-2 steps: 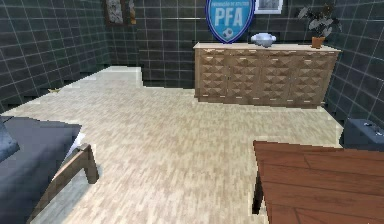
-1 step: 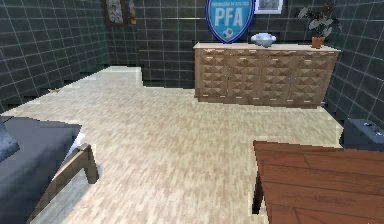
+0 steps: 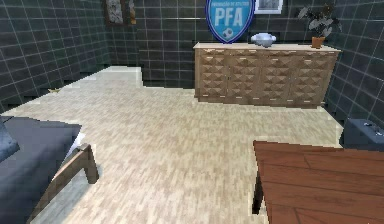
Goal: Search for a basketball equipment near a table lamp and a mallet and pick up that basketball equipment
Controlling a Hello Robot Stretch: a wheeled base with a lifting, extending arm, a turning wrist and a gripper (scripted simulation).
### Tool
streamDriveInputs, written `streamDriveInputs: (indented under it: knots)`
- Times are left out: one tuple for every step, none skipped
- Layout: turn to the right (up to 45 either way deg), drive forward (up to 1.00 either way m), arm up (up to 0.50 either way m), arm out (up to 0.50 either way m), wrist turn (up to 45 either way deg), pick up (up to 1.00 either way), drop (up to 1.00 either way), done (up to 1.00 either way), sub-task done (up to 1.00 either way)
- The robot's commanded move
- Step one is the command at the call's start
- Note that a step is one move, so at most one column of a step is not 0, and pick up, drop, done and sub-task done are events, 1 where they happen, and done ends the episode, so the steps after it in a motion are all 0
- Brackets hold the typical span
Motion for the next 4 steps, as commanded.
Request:
streamDriveInputs:
  knots:
    - [0.0, 0.0, 0.0, 0.0, 24.0, 0.0, 0.0, 0.0, 0.0]
    - [0.0, 0.0, -0.3, 0.0, 0.0, 0.0, 0.0, 0.0, 0.0]
    - [0.0, 0.0, 0.0, 0.0, 0.0, 1.0, 0.0, 0.0, 0.0]
    - [0.0, 0.0, 0.1, 0.0, 0.0, 0.0, 0.0, 0.0, 0.0]
